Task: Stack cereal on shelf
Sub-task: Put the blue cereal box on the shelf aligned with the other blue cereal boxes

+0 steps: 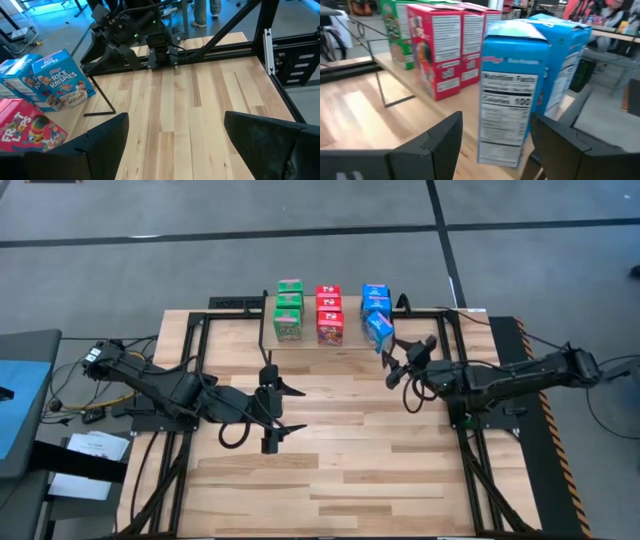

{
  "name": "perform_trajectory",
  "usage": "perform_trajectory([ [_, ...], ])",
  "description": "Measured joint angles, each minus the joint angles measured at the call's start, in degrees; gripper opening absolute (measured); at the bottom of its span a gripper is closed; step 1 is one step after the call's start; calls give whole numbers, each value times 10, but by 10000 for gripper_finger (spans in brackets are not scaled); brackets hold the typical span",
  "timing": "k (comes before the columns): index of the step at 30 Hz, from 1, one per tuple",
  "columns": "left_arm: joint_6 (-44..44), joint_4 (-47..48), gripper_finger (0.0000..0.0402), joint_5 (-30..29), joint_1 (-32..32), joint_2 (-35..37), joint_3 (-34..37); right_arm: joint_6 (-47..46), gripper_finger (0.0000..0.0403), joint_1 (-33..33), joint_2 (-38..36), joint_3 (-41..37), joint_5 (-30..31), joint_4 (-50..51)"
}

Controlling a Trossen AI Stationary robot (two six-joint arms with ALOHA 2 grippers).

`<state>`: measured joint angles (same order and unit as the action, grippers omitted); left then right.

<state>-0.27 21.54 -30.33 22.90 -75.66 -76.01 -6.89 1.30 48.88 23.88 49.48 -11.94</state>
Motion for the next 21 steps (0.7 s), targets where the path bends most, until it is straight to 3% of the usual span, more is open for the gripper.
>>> perform_trajectory([
  [5,0,0,318,0,0,0,0,-8,256,27,0,0,-8,0],
  [11,0,0,318,0,0,0,0,-8,256,41,5,0,-88,-10],
  [21,0,0,318,0,0,0,0,-18,256,22,35,0,-93,-44],
])
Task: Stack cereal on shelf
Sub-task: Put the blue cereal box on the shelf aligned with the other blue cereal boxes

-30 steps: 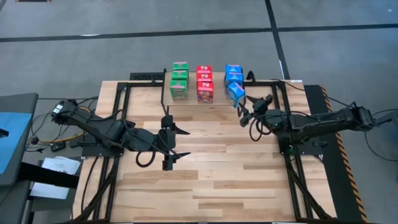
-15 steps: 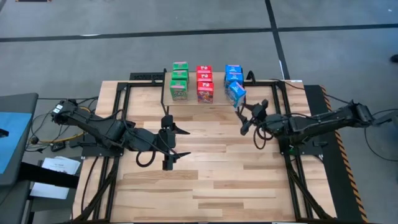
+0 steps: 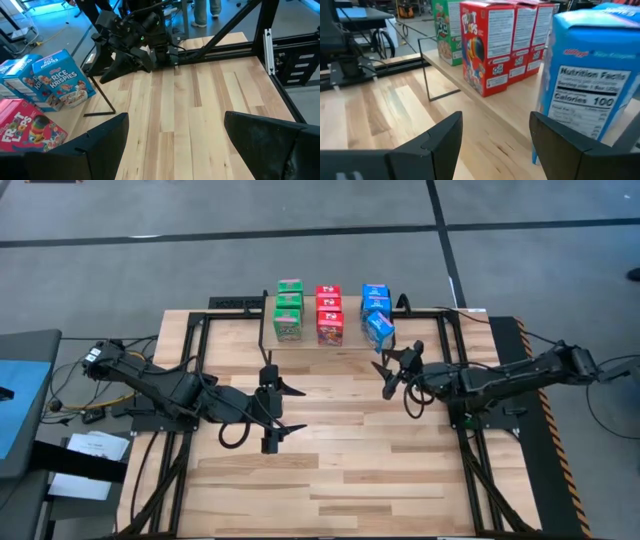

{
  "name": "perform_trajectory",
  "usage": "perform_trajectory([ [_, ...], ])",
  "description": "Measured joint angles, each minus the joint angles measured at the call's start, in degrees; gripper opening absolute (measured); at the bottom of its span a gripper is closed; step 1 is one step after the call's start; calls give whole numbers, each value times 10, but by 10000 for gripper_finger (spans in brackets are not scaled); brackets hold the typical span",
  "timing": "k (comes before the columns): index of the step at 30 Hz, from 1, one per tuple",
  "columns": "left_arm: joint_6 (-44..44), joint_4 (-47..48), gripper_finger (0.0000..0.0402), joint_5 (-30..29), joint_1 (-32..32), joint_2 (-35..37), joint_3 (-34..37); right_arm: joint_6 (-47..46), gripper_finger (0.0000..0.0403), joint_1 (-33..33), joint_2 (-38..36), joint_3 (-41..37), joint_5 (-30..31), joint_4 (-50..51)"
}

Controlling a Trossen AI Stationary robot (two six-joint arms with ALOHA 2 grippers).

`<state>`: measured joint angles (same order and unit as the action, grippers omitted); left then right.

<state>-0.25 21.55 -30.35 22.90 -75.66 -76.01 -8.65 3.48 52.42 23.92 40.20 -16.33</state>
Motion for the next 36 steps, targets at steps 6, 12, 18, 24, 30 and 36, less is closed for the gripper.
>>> perform_trajectory([
  [6,12,0,318,0,0,0,0,-8,256,-10,5,0,-29,-12],
  [12,12,0,318,0,0,0,0,-15,256,-22,5,0,-29,-27],
  [18,13,0,318,0,0,0,0,-15,256,-36,5,0,-29,-28],
  [24,13,0,318,0,0,0,0,-15,256,-39,5,0,-28,-25],
  [30,13,0,318,0,0,0,0,-15,256,-47,5,0,-26,-23],
  [36,10,0,318,0,0,0,0,-14,256,-60,4,0,-25,-22],
])
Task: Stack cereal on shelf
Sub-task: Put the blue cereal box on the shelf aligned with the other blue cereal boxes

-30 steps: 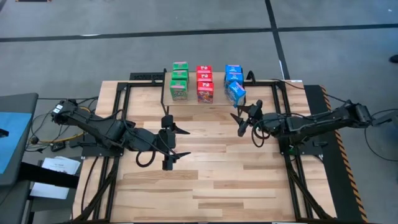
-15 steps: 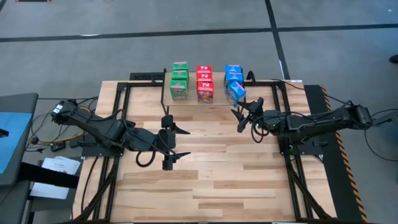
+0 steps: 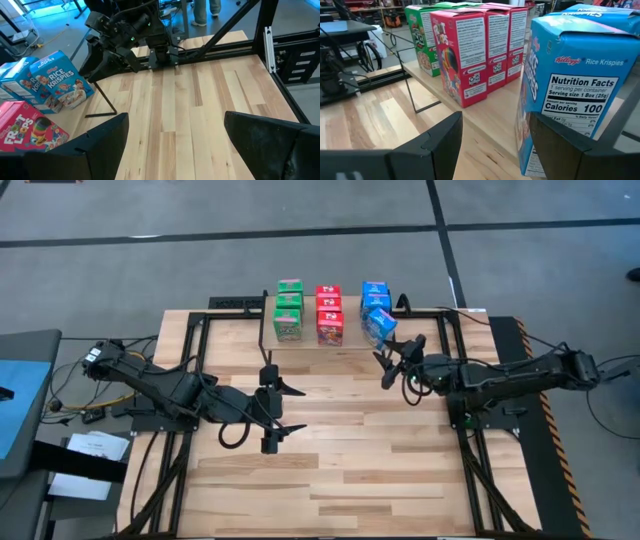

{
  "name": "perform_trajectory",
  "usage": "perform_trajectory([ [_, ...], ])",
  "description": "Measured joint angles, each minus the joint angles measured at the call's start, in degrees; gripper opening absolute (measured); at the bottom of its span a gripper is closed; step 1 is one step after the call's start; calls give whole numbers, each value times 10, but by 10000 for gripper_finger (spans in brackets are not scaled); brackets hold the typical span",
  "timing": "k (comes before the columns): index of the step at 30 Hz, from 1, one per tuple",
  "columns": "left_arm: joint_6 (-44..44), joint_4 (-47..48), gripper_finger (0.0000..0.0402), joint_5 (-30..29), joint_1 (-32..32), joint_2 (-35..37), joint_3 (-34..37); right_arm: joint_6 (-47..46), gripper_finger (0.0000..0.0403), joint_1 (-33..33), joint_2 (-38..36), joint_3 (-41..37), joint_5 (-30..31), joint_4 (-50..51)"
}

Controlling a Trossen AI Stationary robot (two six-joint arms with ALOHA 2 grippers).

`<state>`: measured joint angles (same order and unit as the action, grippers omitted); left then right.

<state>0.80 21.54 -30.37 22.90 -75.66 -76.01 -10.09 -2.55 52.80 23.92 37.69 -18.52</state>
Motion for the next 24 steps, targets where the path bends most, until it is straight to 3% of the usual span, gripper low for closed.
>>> perform_trajectory([
  [24,-2,0,318,0,0,0,0,-1,256,-26,0,0,15,16],
])
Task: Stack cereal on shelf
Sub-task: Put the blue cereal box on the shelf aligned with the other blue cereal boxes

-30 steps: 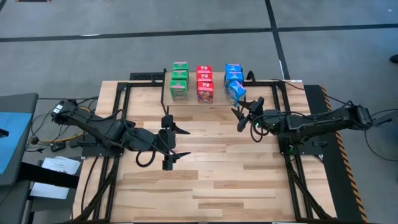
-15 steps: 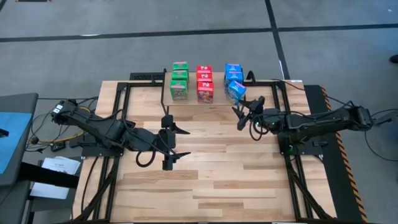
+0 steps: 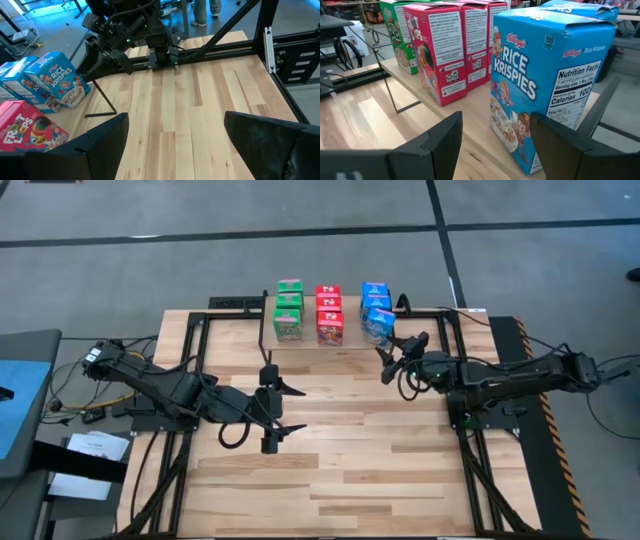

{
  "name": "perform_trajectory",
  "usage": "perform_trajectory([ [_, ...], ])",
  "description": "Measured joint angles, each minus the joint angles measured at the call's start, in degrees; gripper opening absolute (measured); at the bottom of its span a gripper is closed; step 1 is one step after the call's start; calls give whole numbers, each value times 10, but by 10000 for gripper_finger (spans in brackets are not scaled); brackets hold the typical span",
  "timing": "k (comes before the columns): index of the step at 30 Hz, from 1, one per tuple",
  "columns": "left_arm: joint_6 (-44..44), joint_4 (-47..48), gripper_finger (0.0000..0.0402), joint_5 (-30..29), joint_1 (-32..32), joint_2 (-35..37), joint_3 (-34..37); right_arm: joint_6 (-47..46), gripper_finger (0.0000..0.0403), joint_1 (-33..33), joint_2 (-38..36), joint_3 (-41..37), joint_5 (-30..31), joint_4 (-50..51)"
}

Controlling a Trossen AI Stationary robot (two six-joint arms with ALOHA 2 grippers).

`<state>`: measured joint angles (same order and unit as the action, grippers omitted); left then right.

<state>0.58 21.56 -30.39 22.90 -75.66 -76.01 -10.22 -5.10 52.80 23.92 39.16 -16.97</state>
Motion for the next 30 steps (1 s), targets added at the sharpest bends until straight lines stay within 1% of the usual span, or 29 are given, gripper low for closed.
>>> perform_trajectory([
  [12,0,0,318,0,0,0,0,2,256,-15,0,0,-1,3],
  [21,0,0,318,0,0,0,0,2,256,34,0,0,-1,3],
  [23,0,0,318,0,0,0,0,2,256,43,0,0,11,3],
  [27,0,0,318,0,0,0,0,1,256,56,-1,0,58,13],
  [30,0,0,318,0,0,0,0,1,256,61,-5,0,77,16],
])
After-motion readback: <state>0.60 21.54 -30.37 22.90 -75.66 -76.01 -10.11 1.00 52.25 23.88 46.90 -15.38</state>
